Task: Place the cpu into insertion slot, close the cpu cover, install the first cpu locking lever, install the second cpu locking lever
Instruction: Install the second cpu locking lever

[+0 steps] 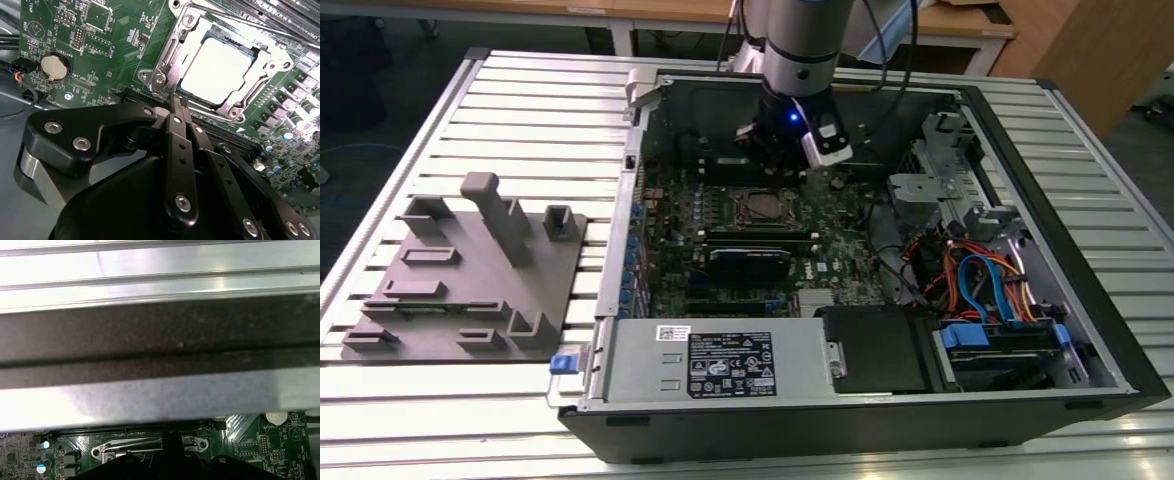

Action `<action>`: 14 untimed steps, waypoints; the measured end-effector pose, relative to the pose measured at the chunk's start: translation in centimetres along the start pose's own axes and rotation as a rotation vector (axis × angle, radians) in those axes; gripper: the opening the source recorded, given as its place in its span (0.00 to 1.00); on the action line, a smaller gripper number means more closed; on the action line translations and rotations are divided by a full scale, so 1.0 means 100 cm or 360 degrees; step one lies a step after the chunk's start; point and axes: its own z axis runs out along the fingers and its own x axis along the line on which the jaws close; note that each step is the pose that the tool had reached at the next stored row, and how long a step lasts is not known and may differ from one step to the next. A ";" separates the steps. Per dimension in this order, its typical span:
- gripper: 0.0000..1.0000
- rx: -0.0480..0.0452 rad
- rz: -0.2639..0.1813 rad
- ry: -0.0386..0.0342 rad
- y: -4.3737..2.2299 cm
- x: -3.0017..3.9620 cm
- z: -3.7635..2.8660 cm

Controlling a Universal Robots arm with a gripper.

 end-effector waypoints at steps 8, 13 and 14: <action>0.10 0.0000 0.0000 0.0000 -0.0002 0.0000 -0.0005; 0.10 0.0000 0.0000 0.0000 -0.0015 -0.0001 0.0000; 0.10 0.0000 0.0000 0.0000 -0.0016 -0.0001 0.0000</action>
